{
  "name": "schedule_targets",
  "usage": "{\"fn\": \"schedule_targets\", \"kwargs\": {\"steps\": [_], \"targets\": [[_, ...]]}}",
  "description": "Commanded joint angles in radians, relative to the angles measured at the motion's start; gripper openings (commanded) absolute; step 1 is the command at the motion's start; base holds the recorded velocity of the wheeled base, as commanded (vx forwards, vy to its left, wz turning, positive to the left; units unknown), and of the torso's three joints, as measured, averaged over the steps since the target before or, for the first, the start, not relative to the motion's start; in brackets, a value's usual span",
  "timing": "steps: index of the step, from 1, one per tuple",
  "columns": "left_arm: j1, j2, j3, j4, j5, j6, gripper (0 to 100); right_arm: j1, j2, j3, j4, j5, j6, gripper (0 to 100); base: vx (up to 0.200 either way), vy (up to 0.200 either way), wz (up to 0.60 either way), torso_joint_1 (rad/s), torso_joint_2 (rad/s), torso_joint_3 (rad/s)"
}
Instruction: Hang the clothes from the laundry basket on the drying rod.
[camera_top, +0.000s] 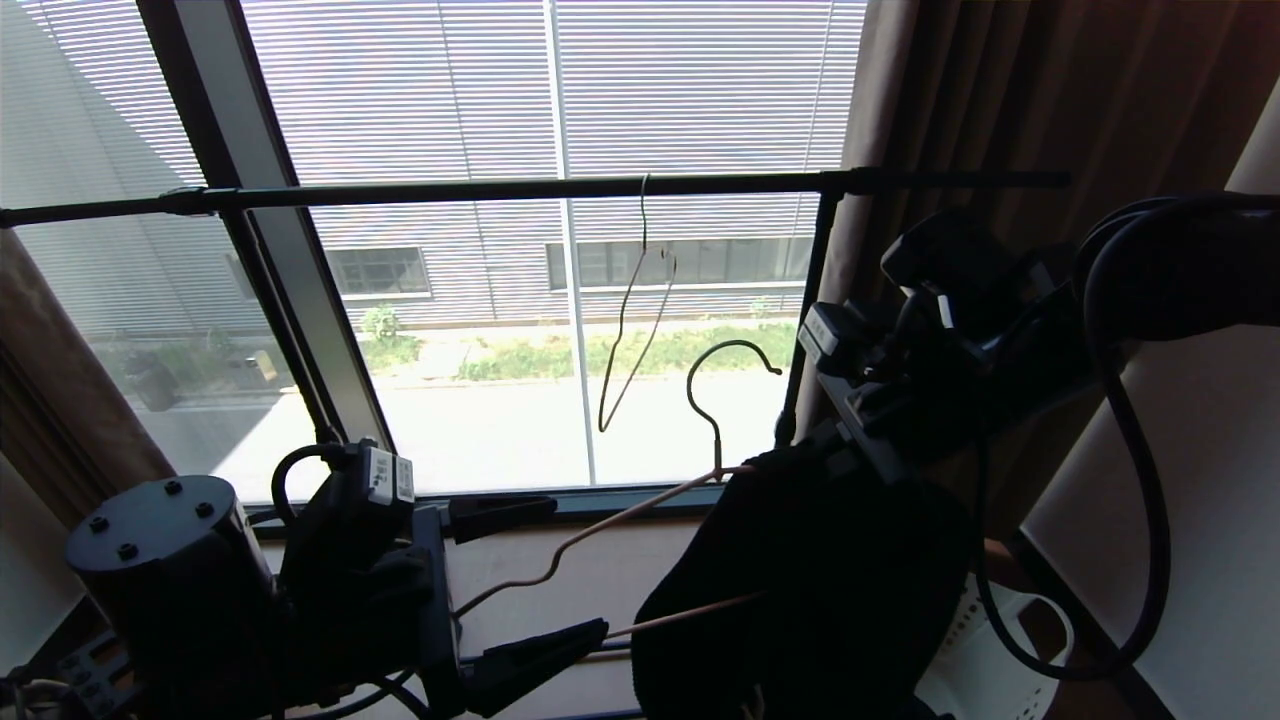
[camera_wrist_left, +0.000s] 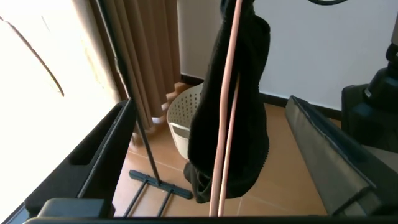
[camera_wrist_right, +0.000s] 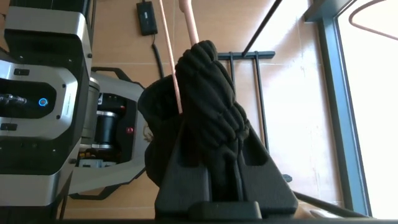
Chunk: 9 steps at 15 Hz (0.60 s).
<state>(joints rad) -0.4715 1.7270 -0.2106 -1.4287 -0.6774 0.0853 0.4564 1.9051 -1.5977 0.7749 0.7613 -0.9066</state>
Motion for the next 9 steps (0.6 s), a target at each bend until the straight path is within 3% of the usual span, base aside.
{"fn": "schedule_targets", "kwargs": {"steps": [1, 5, 7, 9], "targets": [[0.034, -0.027, -0.001, -0.01, 0.001, -0.001, 100, 0.001, -0.005, -0.001, 0.0, 0.0, 0.005, 0, 0.0, 0.0, 0.0, 0.0, 0.0, 0.0], [0.108, -0.178, 0.045, 0.021, 0.002, -0.019, 100, -0.001, -0.011, -0.022, -0.003, 0.0, 0.098, 0, 0.0, 0.0, 0.0, 0.0, 0.0, 0.0], [0.154, -0.27, 0.066, 0.097, 0.002, -0.082, 100, -0.012, -0.021, -0.053, -0.003, 0.013, 0.179, 0, 0.0, 0.0, 0.0, 0.0, 0.0, 0.0], [0.208, -0.302, 0.08, 0.134, 0.002, -0.144, 100, -0.038, -0.037, -0.056, -0.003, 0.052, 0.186, 0, 0.0, 0.0, 0.0, 0.0, 0.0, 0.0]]}}
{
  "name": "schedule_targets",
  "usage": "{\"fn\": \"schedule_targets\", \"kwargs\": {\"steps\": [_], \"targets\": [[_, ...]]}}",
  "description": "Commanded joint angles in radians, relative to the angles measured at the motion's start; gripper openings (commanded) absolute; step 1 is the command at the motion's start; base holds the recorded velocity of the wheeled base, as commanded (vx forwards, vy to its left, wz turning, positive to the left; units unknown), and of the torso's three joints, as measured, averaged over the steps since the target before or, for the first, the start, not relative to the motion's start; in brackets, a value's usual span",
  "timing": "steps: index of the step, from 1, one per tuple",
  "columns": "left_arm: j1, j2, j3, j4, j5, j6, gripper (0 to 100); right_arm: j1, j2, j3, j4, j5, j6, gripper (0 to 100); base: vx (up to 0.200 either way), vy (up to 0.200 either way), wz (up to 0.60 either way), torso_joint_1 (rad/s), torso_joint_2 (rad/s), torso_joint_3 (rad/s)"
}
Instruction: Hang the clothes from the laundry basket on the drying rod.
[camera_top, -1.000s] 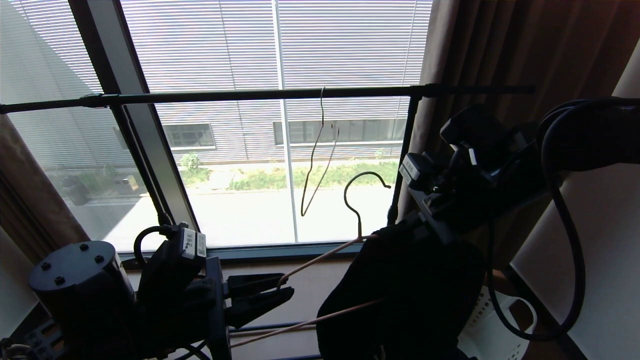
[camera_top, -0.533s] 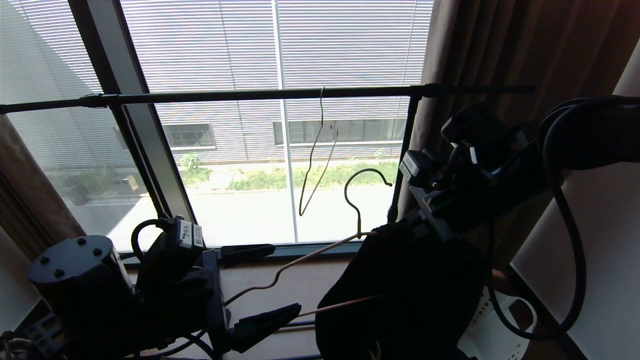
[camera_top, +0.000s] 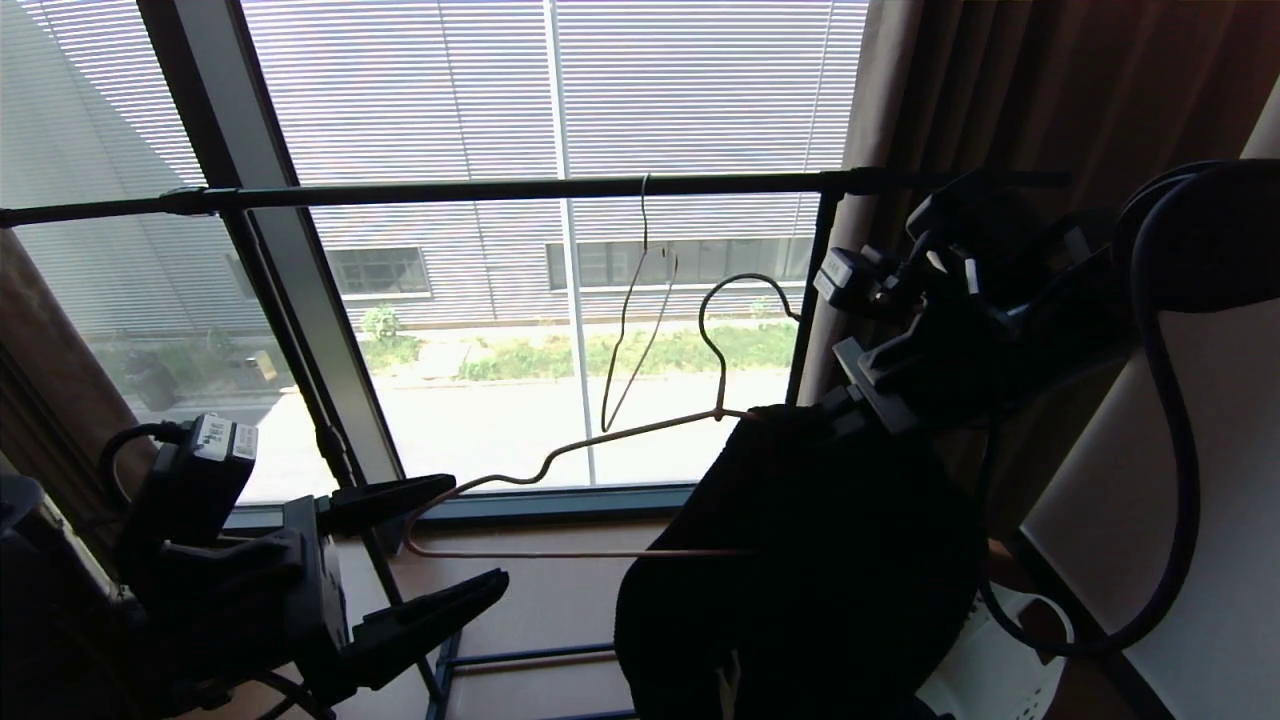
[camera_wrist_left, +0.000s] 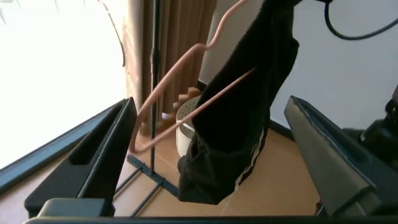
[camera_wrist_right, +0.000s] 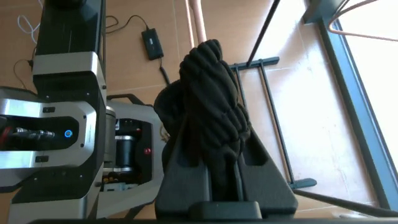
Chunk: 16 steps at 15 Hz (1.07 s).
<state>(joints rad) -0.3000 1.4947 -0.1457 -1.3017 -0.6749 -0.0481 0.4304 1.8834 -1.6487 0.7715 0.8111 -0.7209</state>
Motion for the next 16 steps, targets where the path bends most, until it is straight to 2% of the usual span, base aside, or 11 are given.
{"fn": "schedule_targets", "kwargs": {"steps": [1, 3, 5, 7, 9, 10, 11, 14, 16], "targets": [[0.073, -0.099, 0.029, 0.01, 0.0, -0.075, 100, -0.03, -0.02, -0.005, 0.0, 0.0, 0.012, 0, 0.0, 0.0, 0.0, 0.0, 0.0, 0.0], [0.137, -0.129, 0.051, 0.015, -0.002, -0.151, 100, -0.036, -0.036, -0.006, 0.0, 0.0, 0.081, 0, 0.0, 0.0, 0.0, 0.0, 0.0, 0.0], [0.156, -0.133, 0.074, 0.018, -0.003, -0.173, 100, -0.041, -0.046, -0.005, 0.0, 0.002, 0.12, 0, 0.0, 0.0, 0.0, 0.0, 0.0, 0.0], [0.156, -0.125, 0.126, 0.041, -0.009, -0.223, 100, -0.075, -0.066, 0.003, 0.0, 0.005, 0.129, 0, 0.0, 0.0, 0.0, 0.0, 0.0, 0.0], [0.154, -0.097, 0.127, 0.052, -0.011, -0.277, 100, -0.081, -0.095, 0.013, 0.002, 0.026, 0.129, 0, 0.0, 0.0, 0.0, 0.0, 0.0, 0.0], [0.154, -0.059, 0.127, 0.052, -0.023, -0.338, 100, -0.084, -0.109, 0.023, -0.001, 0.026, 0.129, 0, 0.0, 0.0, 0.0, 0.0, 0.0, 0.0], [0.153, -0.031, 0.127, 0.052, -0.04, -0.365, 100, -0.096, -0.107, 0.023, -0.001, 0.026, 0.132, 0, 0.0, 0.0, 0.0, 0.0, 0.0, 0.0], [0.102, 0.061, 0.12, 0.047, -0.049, -0.401, 100, -0.117, -0.107, 0.027, -0.001, 0.031, 0.139, 0, 0.0, 0.0, 0.0, 0.0, 0.0, 0.0], [0.027, 0.139, 0.078, 0.042, -0.048, -0.427, 100, -0.119, -0.115, 0.027, -0.003, 0.033, 0.139, 0, 0.0, 0.0, 0.0, 0.0, 0.0, 0.0]]}}
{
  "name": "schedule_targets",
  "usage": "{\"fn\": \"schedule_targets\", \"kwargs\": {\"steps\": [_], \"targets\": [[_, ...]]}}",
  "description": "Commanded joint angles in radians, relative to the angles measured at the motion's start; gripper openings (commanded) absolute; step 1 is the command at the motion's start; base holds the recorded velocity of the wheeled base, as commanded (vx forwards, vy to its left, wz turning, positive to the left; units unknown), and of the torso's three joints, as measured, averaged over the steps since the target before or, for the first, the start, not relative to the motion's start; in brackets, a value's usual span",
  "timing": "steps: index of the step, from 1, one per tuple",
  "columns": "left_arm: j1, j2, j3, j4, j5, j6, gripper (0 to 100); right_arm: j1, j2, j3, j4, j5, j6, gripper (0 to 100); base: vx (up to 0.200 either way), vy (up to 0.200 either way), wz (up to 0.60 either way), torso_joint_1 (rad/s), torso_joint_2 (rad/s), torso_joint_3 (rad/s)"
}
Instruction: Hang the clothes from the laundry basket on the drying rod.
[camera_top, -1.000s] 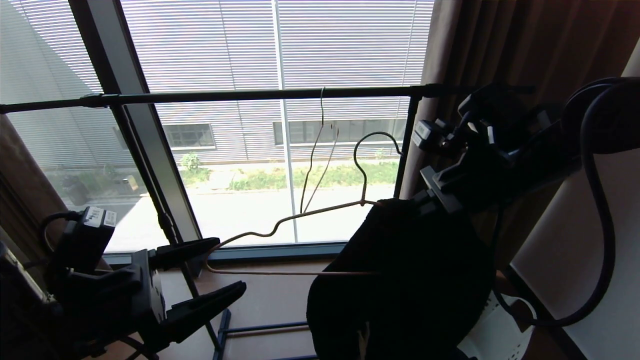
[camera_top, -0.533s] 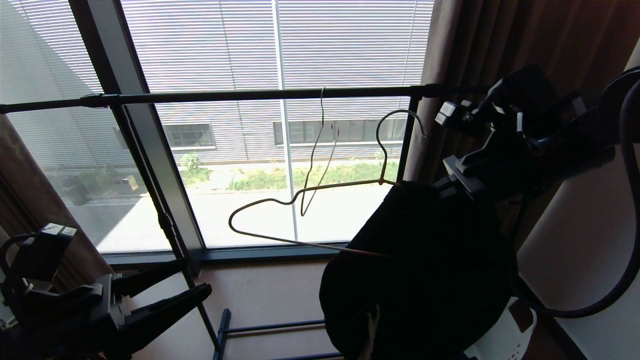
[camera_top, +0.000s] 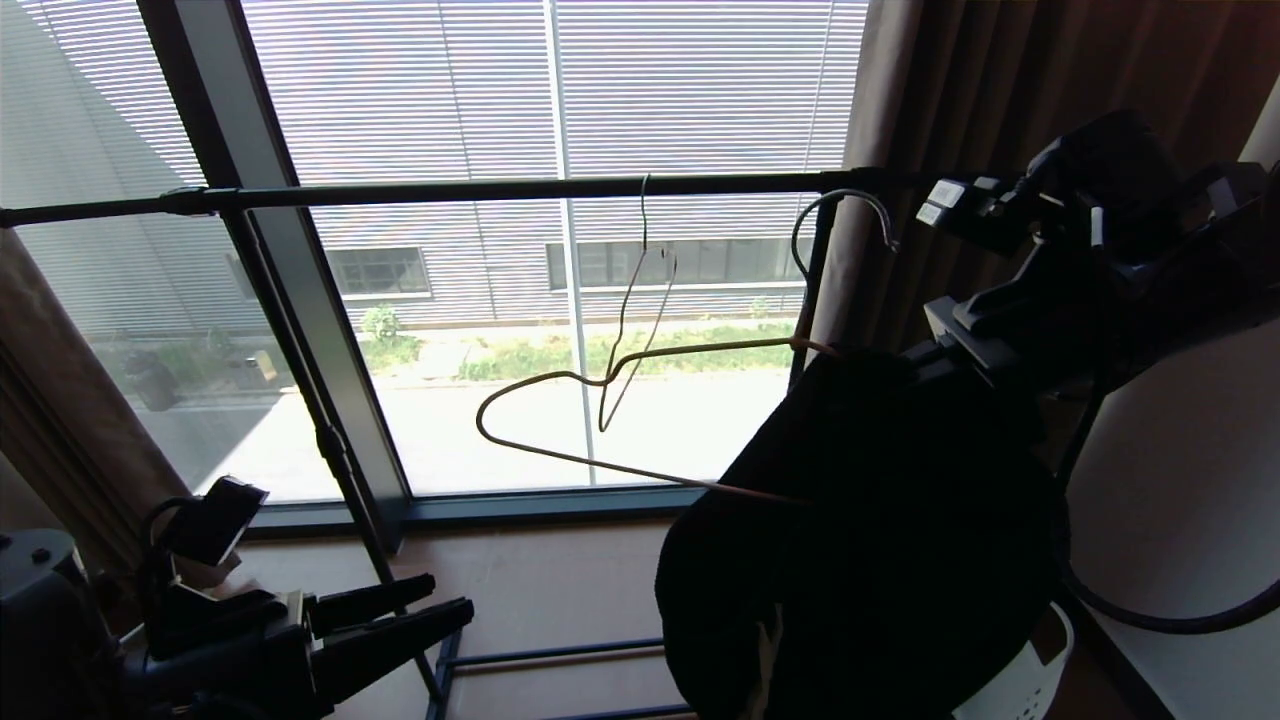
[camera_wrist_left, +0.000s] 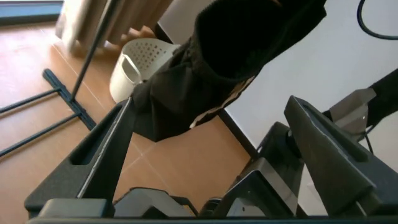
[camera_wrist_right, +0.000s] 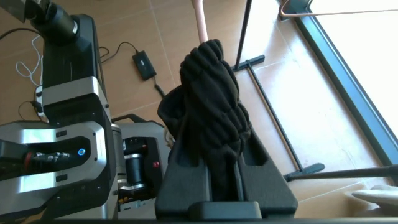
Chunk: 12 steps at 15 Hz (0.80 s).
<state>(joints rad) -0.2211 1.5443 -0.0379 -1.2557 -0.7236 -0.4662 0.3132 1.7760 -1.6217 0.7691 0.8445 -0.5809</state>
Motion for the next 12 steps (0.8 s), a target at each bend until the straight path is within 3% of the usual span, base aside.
{"fn": "schedule_targets", "kwargs": {"steps": [1, 6, 9, 12], "targets": [[-0.075, 0.112, -0.05, -0.004, 0.001, -0.009, 100, -0.002, -0.01, 0.0, -0.001, 0.001, -0.001, 0, 0.0, 0.0, 0.0, 0.0, 0.0, 0.0], [-0.139, 0.281, -0.2, -0.004, 0.003, -0.015, 100, 0.006, -0.03, 0.006, 0.001, 0.033, -0.001, 0, 0.0, 0.0, 0.0, 0.0, 0.0, 0.0], [-0.184, 0.35, -0.289, -0.004, 0.003, -0.069, 100, 0.017, -0.029, 0.008, -0.001, 0.036, -0.001, 0, 0.0, 0.0, 0.0, 0.0, 0.0, 0.0], [-0.212, 0.409, -0.353, -0.004, 0.003, -0.072, 100, 0.018, -0.033, 0.039, -0.047, 0.094, -0.001, 0, 0.0, 0.0, 0.0, 0.0, 0.0, 0.0]]}}
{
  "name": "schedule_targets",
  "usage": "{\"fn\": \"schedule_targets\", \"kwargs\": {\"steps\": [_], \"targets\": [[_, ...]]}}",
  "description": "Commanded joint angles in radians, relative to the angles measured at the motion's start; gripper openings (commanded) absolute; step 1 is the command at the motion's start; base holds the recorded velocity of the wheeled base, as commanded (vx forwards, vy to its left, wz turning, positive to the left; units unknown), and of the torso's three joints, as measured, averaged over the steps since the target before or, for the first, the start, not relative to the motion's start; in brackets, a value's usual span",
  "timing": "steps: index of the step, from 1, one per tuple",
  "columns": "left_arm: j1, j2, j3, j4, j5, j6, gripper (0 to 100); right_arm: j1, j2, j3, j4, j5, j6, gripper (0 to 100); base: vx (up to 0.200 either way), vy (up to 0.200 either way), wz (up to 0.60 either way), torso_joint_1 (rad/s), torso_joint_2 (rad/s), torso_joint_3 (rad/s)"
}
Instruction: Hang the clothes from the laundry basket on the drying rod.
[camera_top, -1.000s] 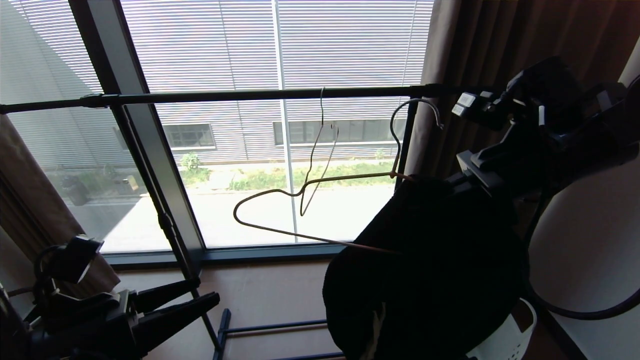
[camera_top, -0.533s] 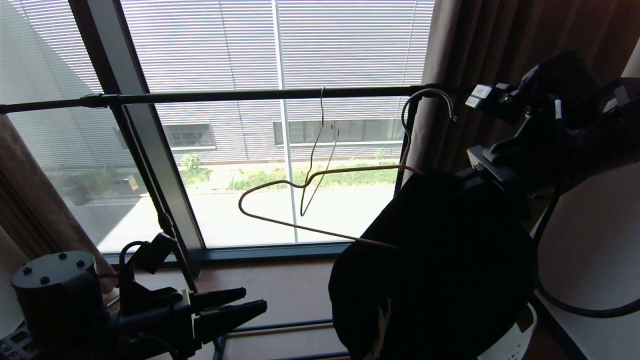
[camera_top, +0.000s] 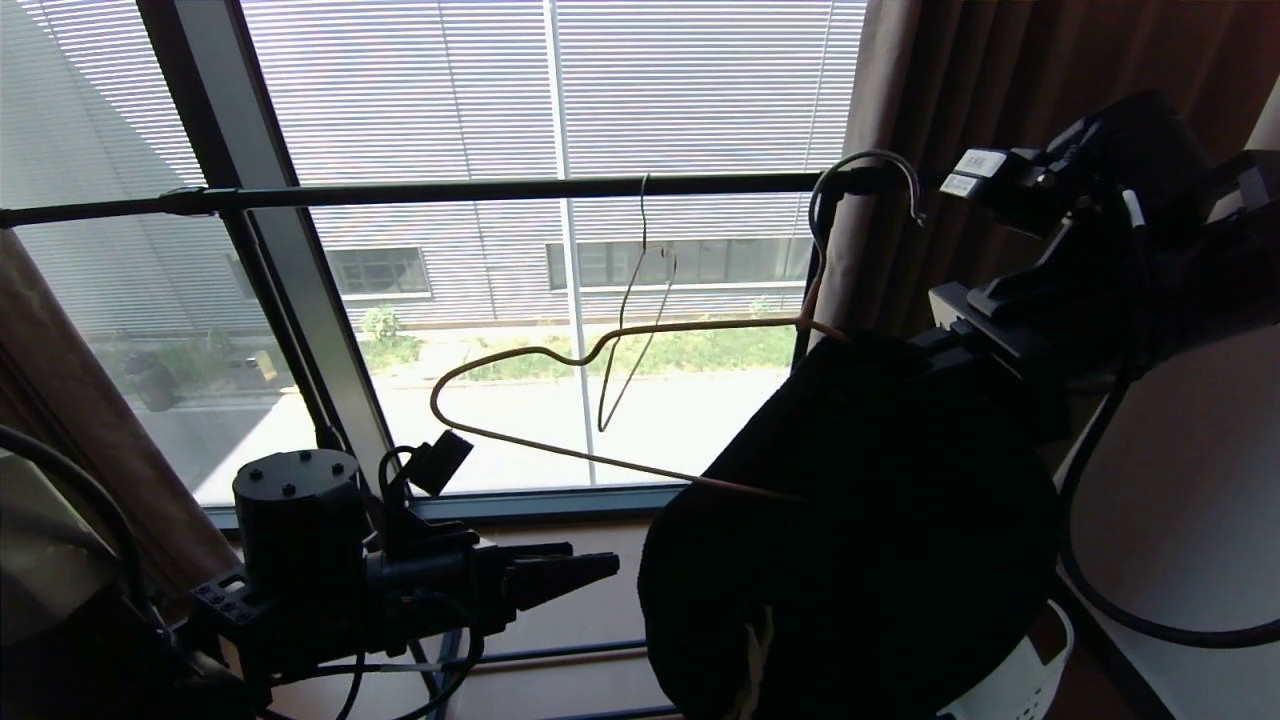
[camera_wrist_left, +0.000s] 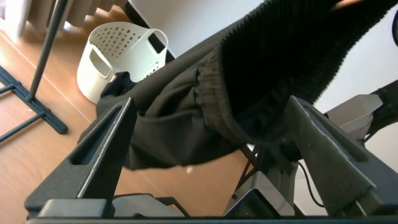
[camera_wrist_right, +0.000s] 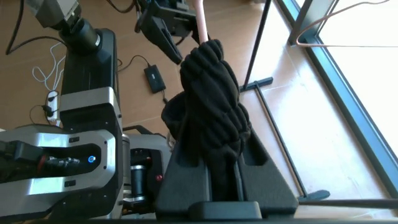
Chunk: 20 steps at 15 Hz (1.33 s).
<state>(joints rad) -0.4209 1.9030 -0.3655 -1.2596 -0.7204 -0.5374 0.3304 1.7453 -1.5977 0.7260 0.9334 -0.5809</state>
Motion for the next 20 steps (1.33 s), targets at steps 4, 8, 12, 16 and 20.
{"fn": "schedule_targets", "kwargs": {"steps": [4, 8, 12, 16, 20], "targets": [[-0.022, 0.094, -0.072, 0.0, -0.001, -0.003, 100, 0.001, -0.047, 0.171, -0.195, 0.031, -0.001, 0, 0.0, 0.0, 0.0, 0.0, 0.0, 0.0], [-0.059, 0.114, -0.079, -0.001, 0.001, -0.001, 100, 0.01, -0.066, 0.173, -0.206, 0.05, -0.001, 0, 0.0, 0.0, 0.0, 0.0, 0.0, 0.0], [-0.081, 0.131, -0.092, -0.003, 0.003, -0.001, 100, 0.025, -0.086, 0.177, -0.203, 0.051, -0.001, 0, 0.0, 0.0, 0.0, 0.0, 0.0, 0.0], [-0.088, 0.136, -0.085, -0.003, 0.052, 0.001, 0, 0.024, -0.087, 0.191, -0.201, 0.051, -0.001, 0, 0.0, 0.0, 0.0, 0.0, 0.0, 0.0], [-0.065, 0.107, -0.07, -0.034, 0.058, 0.001, 0, -0.011, -0.105, 0.22, -0.2, 0.051, -0.001, 0, 0.0, 0.0, 0.0, 0.0, 0.0, 0.0]]}}
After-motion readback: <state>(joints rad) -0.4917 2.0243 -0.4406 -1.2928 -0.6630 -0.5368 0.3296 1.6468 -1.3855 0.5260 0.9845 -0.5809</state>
